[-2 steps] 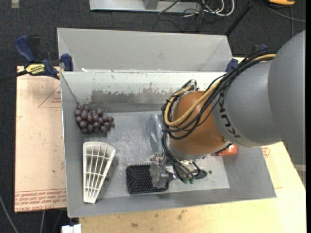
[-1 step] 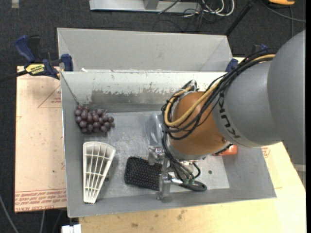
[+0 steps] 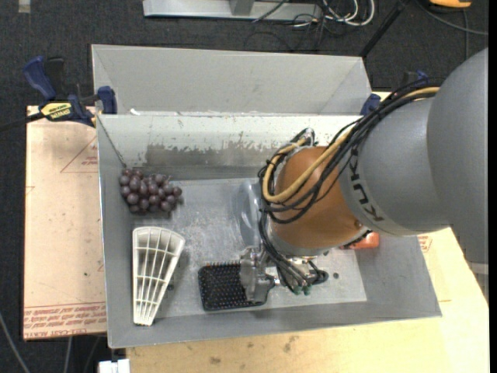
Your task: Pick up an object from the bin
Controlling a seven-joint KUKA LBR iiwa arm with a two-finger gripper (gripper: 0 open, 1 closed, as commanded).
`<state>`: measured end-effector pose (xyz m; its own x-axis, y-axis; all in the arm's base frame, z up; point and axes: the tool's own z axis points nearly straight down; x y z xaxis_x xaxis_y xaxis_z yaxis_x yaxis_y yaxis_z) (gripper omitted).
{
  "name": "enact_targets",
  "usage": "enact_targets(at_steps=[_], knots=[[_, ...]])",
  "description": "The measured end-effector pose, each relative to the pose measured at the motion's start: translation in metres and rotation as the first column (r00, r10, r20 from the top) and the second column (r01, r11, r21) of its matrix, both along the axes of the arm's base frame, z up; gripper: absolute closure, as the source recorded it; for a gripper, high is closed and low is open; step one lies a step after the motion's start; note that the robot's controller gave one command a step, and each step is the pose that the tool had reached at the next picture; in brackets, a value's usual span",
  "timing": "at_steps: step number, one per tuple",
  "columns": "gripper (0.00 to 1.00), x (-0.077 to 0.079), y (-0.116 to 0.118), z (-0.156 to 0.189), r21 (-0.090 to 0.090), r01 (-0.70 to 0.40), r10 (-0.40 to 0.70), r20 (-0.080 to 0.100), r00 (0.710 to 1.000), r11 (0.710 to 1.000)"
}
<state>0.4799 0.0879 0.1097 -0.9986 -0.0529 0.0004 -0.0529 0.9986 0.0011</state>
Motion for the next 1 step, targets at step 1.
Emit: enact_targets(at_steps=[1], knots=[[1.00,0.0000,0.0000,0.0000,0.000,0.000,0.000,0.000,1.000,1.000]])
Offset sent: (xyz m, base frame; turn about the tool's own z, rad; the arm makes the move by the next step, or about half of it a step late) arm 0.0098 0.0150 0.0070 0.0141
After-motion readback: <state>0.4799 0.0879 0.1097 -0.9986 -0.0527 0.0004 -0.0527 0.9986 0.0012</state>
